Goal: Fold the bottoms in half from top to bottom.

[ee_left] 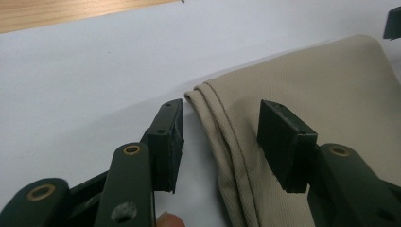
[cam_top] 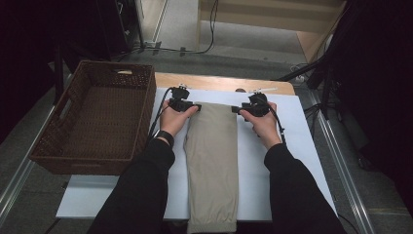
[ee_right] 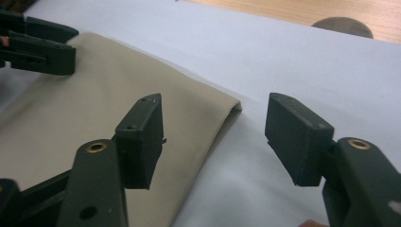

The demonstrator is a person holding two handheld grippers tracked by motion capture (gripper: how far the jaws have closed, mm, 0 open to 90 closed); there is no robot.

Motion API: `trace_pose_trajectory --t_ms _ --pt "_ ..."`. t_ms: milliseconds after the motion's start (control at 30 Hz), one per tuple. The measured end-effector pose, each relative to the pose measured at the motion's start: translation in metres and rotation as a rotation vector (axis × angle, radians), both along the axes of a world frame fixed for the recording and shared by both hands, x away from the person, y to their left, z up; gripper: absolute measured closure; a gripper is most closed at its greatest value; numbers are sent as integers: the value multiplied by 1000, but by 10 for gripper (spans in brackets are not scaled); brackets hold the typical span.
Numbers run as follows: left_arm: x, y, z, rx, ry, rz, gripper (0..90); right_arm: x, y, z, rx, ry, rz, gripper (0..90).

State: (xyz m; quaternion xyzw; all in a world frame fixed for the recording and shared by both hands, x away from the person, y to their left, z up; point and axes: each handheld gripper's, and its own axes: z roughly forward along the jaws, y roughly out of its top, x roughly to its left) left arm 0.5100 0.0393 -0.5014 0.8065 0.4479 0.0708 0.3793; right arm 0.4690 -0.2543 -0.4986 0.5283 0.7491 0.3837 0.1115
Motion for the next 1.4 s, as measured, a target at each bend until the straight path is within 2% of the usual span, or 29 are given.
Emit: trace_pose_trajectory --t_ms 33,67,100,167,300,367,400,467,567,600,633,667,733,800,967,1067,1133,1267,1367,1400 --pt "0 -1 -1 6 -7 2 510 2 2 -2 -21 4 7 372" --pt "0 -1 -1 6 -7 2 511 2 2 -2 -21 4 7 372" --pt "1 0 -3 -4 -11 1 512 5 7 -6 -73 6 19 380" --pt "2 0 -3 -17 -10 6 514 6 10 -10 -94 16 19 389" --pt "3 0 -4 -6 -23 6 549 8 12 -15 -102 6 17 419" --pt "3 0 -5 -18 -15 1 587 9 13 -16 -102 -4 25 465" --pt "2 0 -5 -25 -8 -7 627 9 15 -16 -92 -5 32 481" --pt "1 -3 -5 -5 -18 -16 656 9 16 -16 -91 -11 52 542" --pt "0 -3 -5 1 -14 -26 720 10 16 -18 -71 -13 56 619" --pt "0 -3 -5 1 -14 -26 744 10 16 -18 -71 -13 56 619" --pt "0 -3 -5 11 -9 -34 819 10 14 -19 -45 -7 53 708" --pt "-1 -3 -4 9 -2 -28 834 10 13 -19 -27 5 57 766" --pt "-2 -5 -4 22 -8 -29 856 10 13 -21 12 23 60 812" --pt "-3 -6 -3 38 -18 -38 864 9 13 -21 18 30 59 829" --pt "-3 -3 -2 30 -14 -40 876 6 17 -16 -50 10 78 853" --pt "-3 -3 -1 34 -24 -34 879 7 17 -16 -54 11 77 857" --pt "-3 -2 3 11 -39 -28 881 8 15 -13 -45 17 69 861" --pt "-1 -3 9 12 -57 -35 883 10 13 -8 -47 11 76 863" --pt "2 -5 22 17 -88 -34 884 12 11 6 -58 -11 76 863" --pt "2 -5 22 17 -88 -34 884 13 11 10 -63 -18 76 863"
